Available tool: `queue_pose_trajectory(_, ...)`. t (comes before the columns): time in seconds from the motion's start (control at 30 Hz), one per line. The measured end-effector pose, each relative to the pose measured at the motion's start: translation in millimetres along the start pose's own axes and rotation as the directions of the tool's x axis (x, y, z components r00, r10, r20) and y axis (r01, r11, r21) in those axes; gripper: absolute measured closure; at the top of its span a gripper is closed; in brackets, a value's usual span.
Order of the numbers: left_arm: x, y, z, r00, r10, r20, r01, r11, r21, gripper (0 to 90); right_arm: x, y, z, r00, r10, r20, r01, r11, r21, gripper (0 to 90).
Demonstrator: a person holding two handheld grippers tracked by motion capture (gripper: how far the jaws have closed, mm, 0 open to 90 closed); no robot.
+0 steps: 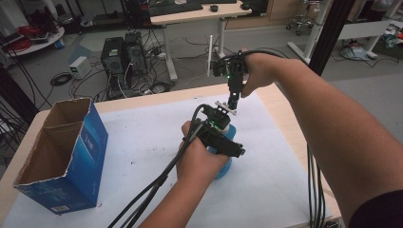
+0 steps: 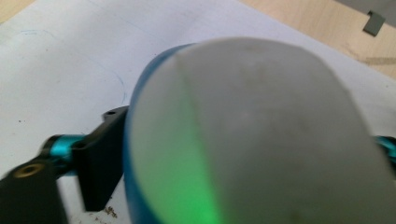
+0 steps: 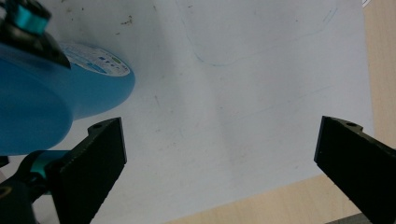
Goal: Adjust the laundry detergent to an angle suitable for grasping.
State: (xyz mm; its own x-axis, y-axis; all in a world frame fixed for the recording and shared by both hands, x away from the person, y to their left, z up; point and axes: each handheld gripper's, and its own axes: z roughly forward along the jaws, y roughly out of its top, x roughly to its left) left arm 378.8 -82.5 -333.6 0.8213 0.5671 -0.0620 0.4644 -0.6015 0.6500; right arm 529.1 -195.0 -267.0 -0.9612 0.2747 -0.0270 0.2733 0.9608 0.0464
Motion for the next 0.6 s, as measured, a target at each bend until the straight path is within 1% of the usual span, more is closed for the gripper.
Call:
queue_pose_trajectory(0.03,-0.1,-0.1,0.3,1.0,0.007,0.004,-0.007,1.0,-0.001,20.9,0.4,0.3,-0.1,1.0,0.002,0.001,-0.002,1.0,0.001,1.5)
queue_pose_trajectory(0.13,0.4,0.0,-0.5,1.0,0.002,-0.003,-0.002,1.0,-0.009,26.6,1.6,0.9,-0.7,1.0,0.002,0.0,-0.002,1.0,0.0,1.5)
queue_pose_trajectory(0.3,1.1,0.3,-1.3,0.9999,-0.012,-0.01,0.012,0.9998,-0.016,26.6,1.0,0.3,0.2,1.0,0.001,0.0,-0.001,1.0,0.0,1.5)
queue_pose_trajectory(0.37,1.0,0.4,-1.7,0.9999,-0.012,-0.012,0.012,0.9998,-0.017,30.1,1.0,0.1,-0.3,1.0,0.008,0.002,-0.008,1.0,0.004,1.5)
queue_pose_trajectory(0.47,1.0,0.7,-1.5,0.9998,-0.014,-0.014,0.014,0.9998,-0.016,30.5,1.5,0.8,0.4,1.0,0.009,0.002,-0.009,1.0,0.001,1.5)
queue_pose_trajectory(0.6,1.3,0.8,-0.7,0.9997,-0.018,-0.017,0.017,0.9998,-0.013,31.7,1.1,1.5,0.9,1.0,-0.002,0.001,0.002,1.0,0.001,1.5)
